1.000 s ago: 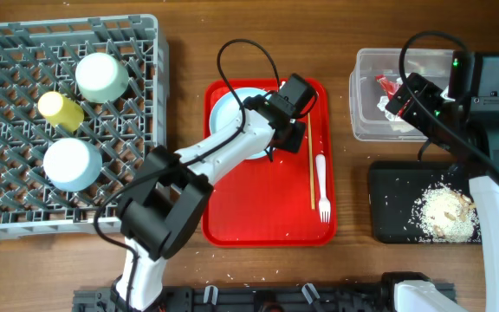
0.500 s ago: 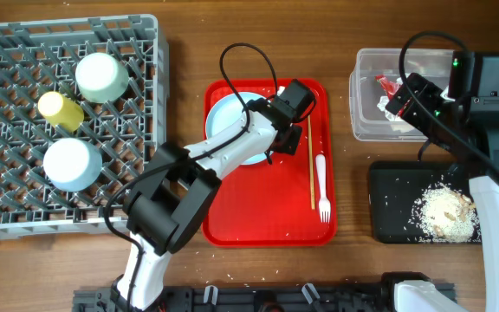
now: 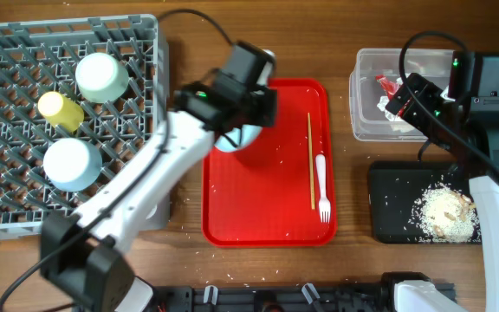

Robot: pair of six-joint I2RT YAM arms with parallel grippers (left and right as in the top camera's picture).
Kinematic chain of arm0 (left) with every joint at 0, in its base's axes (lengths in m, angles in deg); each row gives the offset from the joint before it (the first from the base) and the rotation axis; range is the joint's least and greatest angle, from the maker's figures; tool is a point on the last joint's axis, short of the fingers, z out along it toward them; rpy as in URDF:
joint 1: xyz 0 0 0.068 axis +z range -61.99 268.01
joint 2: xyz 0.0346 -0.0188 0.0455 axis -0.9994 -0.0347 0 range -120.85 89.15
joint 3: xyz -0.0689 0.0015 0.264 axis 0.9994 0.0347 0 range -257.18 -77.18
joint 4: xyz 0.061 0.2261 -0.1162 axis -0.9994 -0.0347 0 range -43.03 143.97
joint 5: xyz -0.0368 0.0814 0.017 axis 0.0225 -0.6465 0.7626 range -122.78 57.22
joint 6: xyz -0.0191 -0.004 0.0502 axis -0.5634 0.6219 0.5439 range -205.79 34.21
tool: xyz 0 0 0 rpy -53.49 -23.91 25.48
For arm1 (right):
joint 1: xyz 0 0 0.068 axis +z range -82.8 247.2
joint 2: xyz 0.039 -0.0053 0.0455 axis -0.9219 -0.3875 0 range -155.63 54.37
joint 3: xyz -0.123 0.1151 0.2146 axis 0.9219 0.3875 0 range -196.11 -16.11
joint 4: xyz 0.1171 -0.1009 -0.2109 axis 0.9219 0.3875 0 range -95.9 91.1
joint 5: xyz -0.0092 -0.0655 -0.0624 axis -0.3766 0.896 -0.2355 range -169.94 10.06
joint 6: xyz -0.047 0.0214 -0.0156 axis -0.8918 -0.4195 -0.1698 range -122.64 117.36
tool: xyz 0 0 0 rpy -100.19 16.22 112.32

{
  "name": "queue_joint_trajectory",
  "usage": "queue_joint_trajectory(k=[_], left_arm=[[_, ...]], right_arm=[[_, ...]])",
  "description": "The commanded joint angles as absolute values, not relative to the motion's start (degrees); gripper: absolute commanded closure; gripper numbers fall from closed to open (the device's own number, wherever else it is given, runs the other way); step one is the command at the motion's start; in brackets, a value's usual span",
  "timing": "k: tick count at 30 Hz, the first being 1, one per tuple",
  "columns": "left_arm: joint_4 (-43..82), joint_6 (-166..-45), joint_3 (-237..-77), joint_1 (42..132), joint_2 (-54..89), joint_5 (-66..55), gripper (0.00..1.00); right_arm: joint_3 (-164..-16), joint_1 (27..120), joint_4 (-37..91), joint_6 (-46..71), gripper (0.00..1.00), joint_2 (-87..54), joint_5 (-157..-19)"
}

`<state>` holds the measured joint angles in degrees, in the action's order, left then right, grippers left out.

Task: Sort waste into correct bins and load items into the dishwasher rack
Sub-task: 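Lift the light-blue plate and stand it upright in the rack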

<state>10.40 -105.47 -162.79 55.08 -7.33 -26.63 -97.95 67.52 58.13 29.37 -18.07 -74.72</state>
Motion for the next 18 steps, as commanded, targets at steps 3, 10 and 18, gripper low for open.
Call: queue_joint_trajectory(k=[3, 10, 18], left_arm=[[8.02, -105.5, -162.7, 70.99, 3.86, -13.8, 0.96], [8.5, -103.94, -162.68, 88.43, 10.28, 3.92, 0.96], [9.24, -95.16, -162.68, 101.05, 0.16, 16.01, 0.96]], right_arm=[[-98.28, 67.32, 57.97, 28.89, 0.0, -18.55, -73.54], [-98.28, 67.32, 57.97, 28.91, 0.0, -18.55, -73.54], [-98.28, 67.32, 57.97, 28.91, 0.0, -18.55, -73.54]])
